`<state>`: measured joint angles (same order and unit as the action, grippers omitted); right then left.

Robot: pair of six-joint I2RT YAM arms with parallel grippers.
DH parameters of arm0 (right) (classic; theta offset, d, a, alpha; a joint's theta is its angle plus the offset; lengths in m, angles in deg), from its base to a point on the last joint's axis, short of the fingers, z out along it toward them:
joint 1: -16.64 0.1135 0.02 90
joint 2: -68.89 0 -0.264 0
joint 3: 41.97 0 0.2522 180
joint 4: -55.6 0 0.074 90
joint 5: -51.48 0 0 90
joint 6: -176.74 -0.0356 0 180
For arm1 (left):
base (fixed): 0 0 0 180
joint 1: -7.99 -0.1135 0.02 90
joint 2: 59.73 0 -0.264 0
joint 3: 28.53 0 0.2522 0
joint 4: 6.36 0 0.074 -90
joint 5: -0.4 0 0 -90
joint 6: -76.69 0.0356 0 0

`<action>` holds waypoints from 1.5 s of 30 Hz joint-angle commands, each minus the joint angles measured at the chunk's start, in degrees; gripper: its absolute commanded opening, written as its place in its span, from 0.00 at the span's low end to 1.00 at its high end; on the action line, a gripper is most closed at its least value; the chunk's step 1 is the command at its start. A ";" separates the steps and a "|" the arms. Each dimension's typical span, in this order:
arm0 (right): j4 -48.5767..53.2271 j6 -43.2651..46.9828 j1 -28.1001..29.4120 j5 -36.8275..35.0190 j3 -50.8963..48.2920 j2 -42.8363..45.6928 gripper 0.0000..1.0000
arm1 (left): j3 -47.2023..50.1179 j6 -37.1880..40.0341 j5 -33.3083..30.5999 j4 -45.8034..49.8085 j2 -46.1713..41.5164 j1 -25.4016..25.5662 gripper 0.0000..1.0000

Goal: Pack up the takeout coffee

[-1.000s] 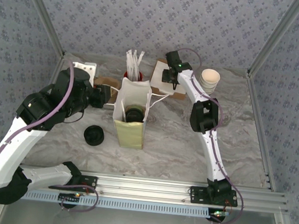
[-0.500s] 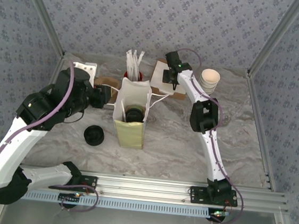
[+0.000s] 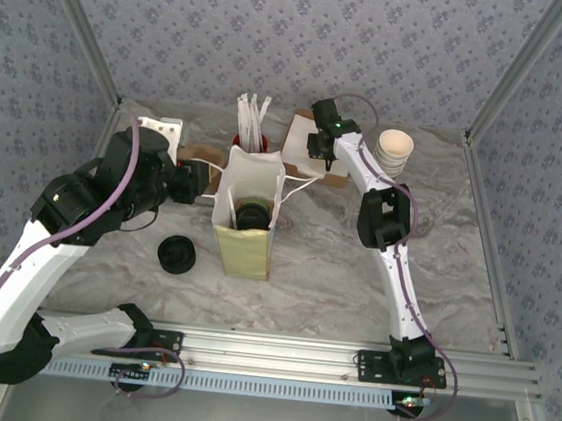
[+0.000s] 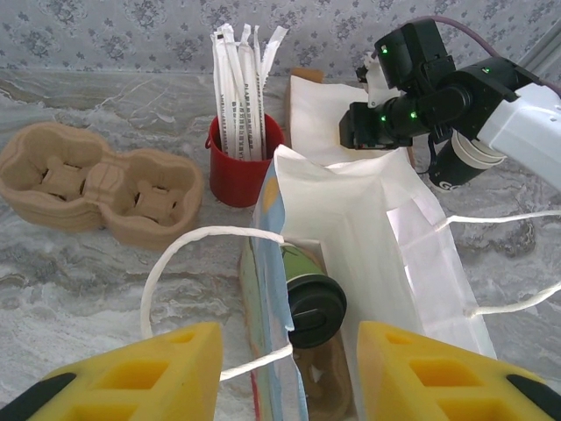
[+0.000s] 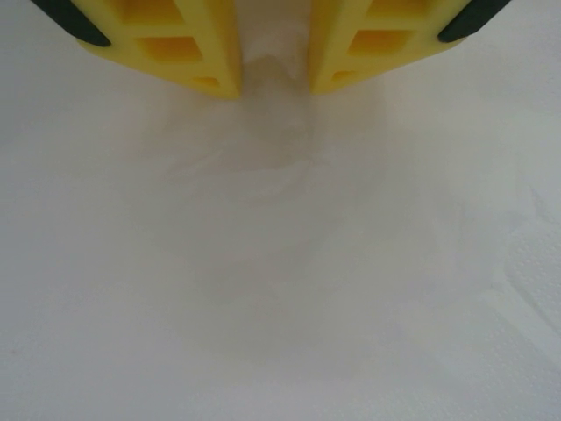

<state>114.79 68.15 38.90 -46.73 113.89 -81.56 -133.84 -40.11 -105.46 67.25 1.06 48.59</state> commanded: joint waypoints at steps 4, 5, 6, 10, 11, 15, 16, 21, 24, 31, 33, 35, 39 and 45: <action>0.67 0.46 0.66 0.30 0.08 4.19 0.21 | -0.56 0.70 0.55 -0.35 0.02 -0.09 0.45; 0.71 0.71 0.75 0.30 0.02 4.83 0.18 | -0.64 0.70 0.55 -0.36 0.01 -0.12 0.45; 0.66 0.85 0.81 0.30 0.02 5.35 0.14 | -0.65 0.70 0.60 -0.36 0.02 -0.13 0.45; 0.43 1.19 1.15 0.74 0.04 7.21 0.04 | -0.91 0.72 0.63 -0.11 0.12 -0.15 0.45; 0.45 1.27 1.29 0.80 0.02 7.57 0.02 | -0.98 0.79 0.61 -0.02 0.07 -0.11 0.45; 0.45 1.24 1.45 1.49 0.02 8.50 0.00 | -1.26 0.85 0.33 0.31 0.02 -0.13 0.45; 0.51 1.12 1.45 1.59 -0.05 8.62 0.05 | -1.24 0.91 0.39 0.35 0.02 -0.11 0.45; 1.10 1.08 2.24 0.42 -0.68 8.00 0.54 | -1.22 0.89 0.22 0.52 -0.07 -0.14 0.45; 1.80 0.59 2.62 -1.48 -0.69 7.03 0.71 | -1.22 0.96 0.29 0.61 -0.06 -0.08 0.46; 2.23 -0.65 2.29 -3.13 -1.08 4.51 0.76 | -1.02 0.88 0.10 0.79 -0.37 -0.14 0.46; 2.22 -0.90 2.17 -2.96 -1.30 4.00 0.76 | -0.83 0.79 0.12 0.64 -0.49 -0.10 0.46; 2.08 -1.05 2.05 -3.12 -1.79 3.55 0.77 | -0.74 0.84 0.12 0.61 -0.46 -0.14 0.46; 1.34 -1.53 1.61 -2.52 -3.04 2.90 0.77 | -0.56 0.70 0.25 0.44 -0.44 -0.14 0.46; 1.32 -1.93 1.29 -2.01 -3.63 1.92 0.72 | -0.65 0.62 0.39 0.48 -0.41 -0.09 0.46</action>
<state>115.05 67.41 40.52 -48.24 110.52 -78.00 -133.84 -40.11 -105.46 67.43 1.13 48.59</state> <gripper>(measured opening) 0.732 0.454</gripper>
